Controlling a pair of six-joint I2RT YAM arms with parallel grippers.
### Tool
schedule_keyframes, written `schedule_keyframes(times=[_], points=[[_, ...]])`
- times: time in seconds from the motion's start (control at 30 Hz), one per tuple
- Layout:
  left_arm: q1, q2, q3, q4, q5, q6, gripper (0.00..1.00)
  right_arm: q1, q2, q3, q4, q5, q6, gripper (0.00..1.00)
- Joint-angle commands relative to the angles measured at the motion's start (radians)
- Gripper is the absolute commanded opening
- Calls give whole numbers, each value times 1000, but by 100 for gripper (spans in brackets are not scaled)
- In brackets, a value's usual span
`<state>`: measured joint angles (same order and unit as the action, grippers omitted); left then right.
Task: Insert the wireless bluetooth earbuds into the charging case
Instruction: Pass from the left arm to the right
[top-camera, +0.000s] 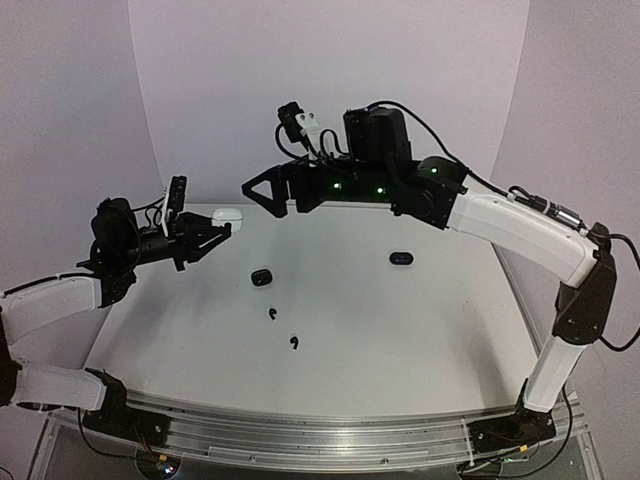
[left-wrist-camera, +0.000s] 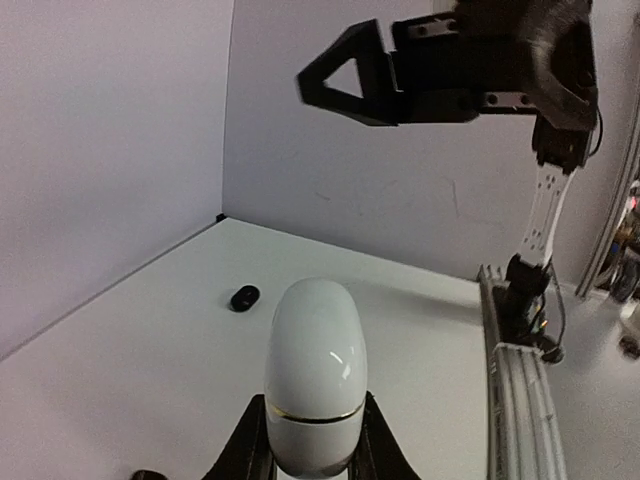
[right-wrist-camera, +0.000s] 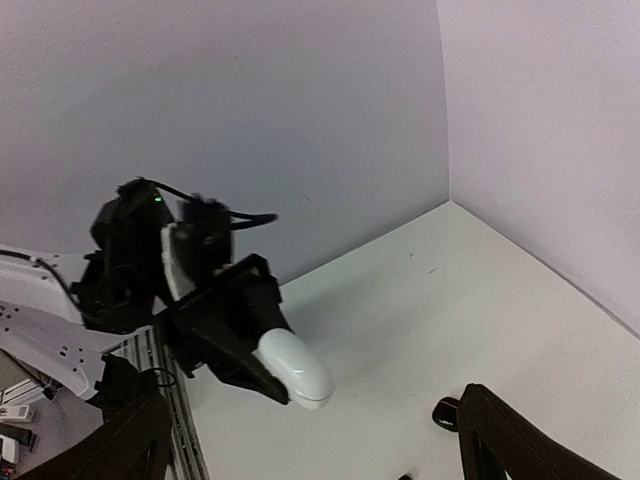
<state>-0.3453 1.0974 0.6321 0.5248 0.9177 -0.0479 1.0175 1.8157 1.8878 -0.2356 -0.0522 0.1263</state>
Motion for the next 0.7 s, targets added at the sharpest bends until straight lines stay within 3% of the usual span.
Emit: schedule_keyframes(times=[0.0,0.17,0.37,0.67], points=[[22,102,-8,482,163,-706,0,-3,-39,-8,90,-190,-51,97],[20,123,4,636,151,-882,0,-4,-10,-20,123,-251,-42,93],[-16,101,9,677,180,-852,0,-16,17,-40,221,-256,12,86],[-34,96,19,693,182,-828,0,-30,107,25,226,-322,100,73]])
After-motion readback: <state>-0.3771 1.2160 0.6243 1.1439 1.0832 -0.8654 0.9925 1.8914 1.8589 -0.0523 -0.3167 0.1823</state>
